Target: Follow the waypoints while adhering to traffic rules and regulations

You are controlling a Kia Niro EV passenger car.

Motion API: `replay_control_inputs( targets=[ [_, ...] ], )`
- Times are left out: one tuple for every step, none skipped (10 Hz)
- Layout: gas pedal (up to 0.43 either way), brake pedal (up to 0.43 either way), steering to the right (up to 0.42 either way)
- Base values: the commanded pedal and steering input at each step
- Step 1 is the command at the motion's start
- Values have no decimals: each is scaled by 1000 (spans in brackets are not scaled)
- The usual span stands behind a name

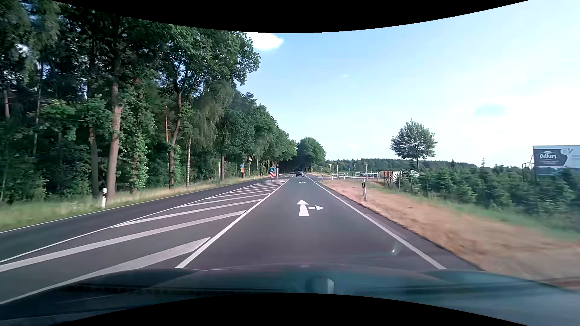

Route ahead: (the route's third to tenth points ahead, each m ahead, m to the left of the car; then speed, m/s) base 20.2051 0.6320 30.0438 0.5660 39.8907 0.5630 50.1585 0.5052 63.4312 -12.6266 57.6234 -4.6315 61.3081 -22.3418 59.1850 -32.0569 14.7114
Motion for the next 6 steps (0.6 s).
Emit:
replay_control_inputs(
  targets=[
    [0, 0, -4],
    [0, 0, -4],
    [0, 0, -4],
    [0, 0, -4],
    [0, 37, -4],
    [0, 85, -4]
  ],
)
